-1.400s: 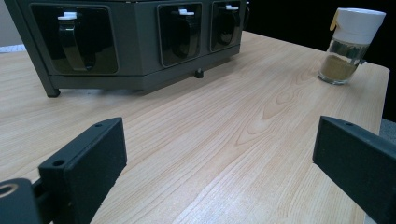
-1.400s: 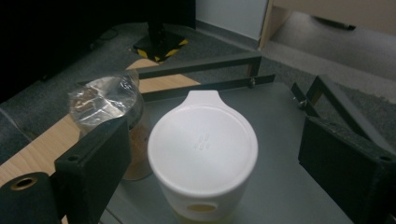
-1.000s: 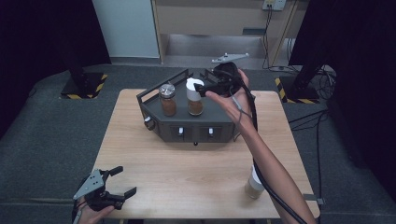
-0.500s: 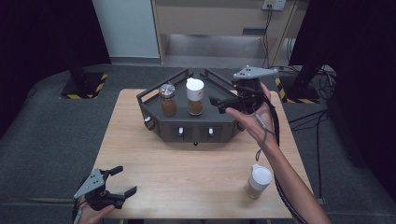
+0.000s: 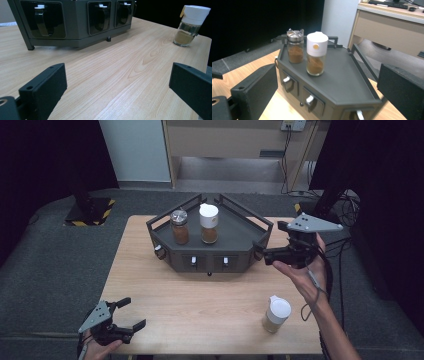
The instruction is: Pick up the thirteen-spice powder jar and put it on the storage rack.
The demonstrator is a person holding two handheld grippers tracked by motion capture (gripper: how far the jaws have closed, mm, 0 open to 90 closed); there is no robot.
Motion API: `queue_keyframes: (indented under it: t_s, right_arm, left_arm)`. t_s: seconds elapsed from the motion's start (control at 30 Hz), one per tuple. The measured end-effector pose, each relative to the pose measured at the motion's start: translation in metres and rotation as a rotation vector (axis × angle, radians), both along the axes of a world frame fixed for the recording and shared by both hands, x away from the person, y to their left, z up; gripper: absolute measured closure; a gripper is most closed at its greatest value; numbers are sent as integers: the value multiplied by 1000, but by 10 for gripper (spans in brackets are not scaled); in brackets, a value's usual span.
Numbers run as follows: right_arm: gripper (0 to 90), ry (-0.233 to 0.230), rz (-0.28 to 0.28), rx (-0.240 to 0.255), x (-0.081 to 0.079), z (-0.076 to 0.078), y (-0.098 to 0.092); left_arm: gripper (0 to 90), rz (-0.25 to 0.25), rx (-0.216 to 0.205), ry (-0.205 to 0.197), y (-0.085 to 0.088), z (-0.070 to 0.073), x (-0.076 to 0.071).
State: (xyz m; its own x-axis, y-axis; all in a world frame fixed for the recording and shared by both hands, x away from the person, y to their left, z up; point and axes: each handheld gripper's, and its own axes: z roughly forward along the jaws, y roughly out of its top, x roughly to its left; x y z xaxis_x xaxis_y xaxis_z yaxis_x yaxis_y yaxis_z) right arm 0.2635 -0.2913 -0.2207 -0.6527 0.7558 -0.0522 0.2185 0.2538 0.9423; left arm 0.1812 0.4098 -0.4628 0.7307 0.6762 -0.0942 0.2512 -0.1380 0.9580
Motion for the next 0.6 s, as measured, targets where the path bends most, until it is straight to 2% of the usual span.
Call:
queue_keyframes:
  t_s: [0.4,0.6]
  right_arm:
    - [32,-29,-97,20,-55,-39,-50]
    - [33,-37,-134,13,-76,-62,-64]
  left_arm:
    - [3,-4,13,2,-2,1,0]
    - [3,-8,18,4,-2,2,1]
